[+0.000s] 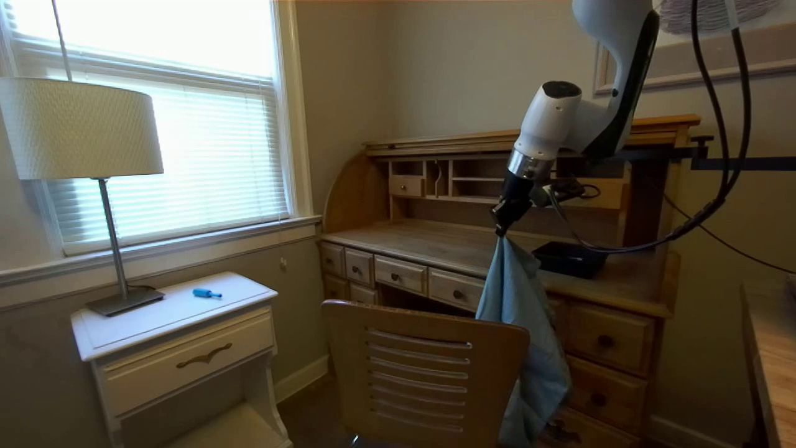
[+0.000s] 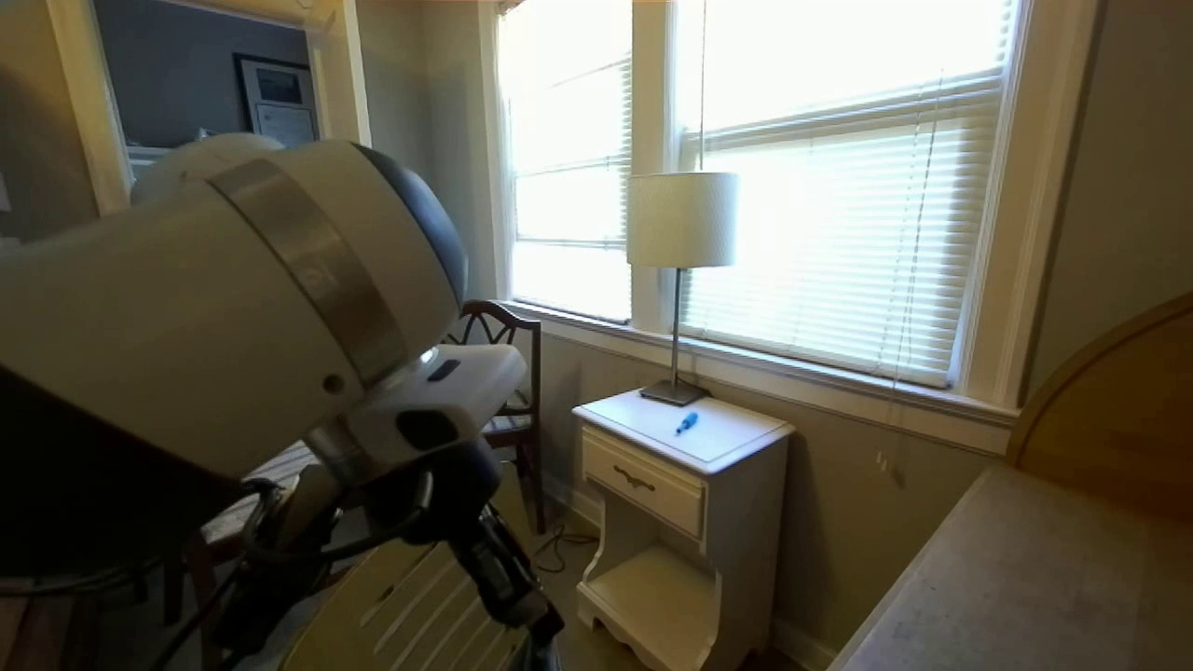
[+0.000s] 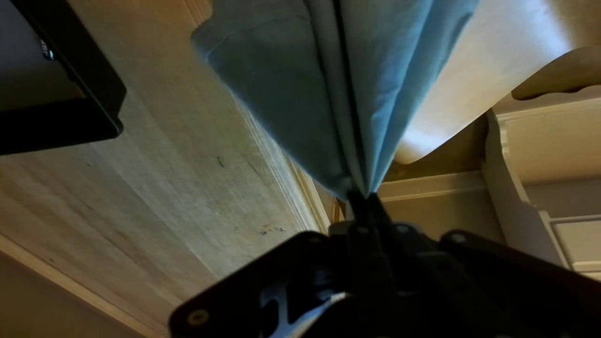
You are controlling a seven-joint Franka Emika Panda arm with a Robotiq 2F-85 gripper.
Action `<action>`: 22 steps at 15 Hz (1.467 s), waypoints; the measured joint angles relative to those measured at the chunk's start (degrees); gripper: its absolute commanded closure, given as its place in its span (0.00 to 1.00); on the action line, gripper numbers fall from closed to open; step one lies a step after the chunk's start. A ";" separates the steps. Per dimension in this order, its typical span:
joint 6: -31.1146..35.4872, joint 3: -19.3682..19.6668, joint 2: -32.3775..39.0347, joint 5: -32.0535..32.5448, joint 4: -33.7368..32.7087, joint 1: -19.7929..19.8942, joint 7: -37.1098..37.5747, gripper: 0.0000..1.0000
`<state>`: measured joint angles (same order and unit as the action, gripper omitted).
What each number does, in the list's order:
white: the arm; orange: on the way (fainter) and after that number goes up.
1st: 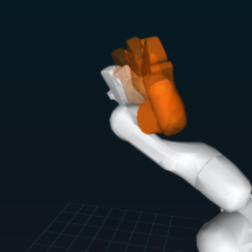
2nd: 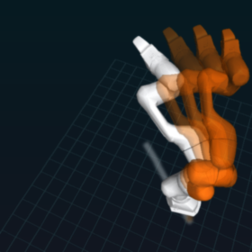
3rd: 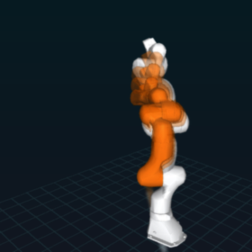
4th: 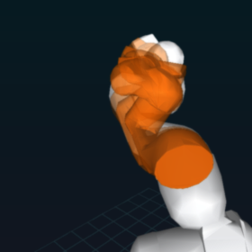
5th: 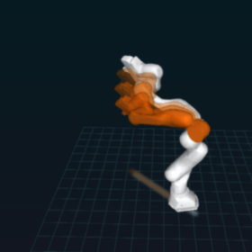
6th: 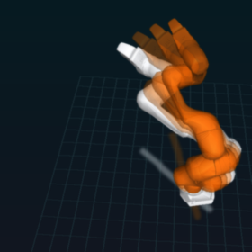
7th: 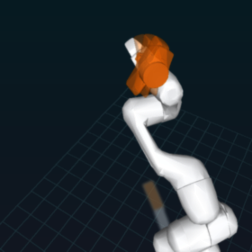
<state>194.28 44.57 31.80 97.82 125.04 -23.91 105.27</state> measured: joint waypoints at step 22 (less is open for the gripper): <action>-22.40 10.30 -10.07 4.43 -10.16 5.85 0.10 1.00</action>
<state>171.87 54.88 21.73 102.24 114.88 -18.06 105.37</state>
